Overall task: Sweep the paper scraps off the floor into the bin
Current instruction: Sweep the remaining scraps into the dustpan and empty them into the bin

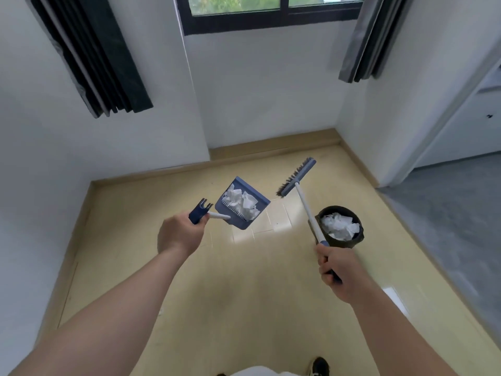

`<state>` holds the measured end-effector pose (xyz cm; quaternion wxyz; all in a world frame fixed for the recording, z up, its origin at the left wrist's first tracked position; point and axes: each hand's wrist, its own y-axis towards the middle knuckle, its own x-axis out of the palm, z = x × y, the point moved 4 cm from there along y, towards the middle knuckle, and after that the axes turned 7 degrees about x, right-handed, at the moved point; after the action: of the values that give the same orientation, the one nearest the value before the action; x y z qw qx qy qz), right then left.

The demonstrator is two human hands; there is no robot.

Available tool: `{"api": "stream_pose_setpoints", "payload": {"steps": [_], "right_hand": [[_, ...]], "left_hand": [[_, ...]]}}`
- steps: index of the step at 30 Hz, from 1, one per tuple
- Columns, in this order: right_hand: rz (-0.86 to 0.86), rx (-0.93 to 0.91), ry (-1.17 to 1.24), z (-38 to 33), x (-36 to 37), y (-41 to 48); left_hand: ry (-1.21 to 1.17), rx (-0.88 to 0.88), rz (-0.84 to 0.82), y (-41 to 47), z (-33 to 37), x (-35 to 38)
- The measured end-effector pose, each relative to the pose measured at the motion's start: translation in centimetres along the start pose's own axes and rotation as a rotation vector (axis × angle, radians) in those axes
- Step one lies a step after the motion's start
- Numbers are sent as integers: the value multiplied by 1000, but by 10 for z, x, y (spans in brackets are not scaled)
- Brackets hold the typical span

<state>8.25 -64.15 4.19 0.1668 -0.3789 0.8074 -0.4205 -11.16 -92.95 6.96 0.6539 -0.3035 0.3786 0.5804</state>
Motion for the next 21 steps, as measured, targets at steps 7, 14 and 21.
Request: {"api": "stream_pose_setpoints", "payload": {"steps": [7, 14, 21], "right_hand": [[-103, -16, 237, -36, -94, -18], [-226, 136, 441, -36, -185, -13], [-192, 142, 452, -31, -241, -7]], "left_hand": [[28, 112, -57, 0, 117, 56], [91, 244, -99, -6, 220, 114], [194, 356, -161, -19, 293, 166]]}}
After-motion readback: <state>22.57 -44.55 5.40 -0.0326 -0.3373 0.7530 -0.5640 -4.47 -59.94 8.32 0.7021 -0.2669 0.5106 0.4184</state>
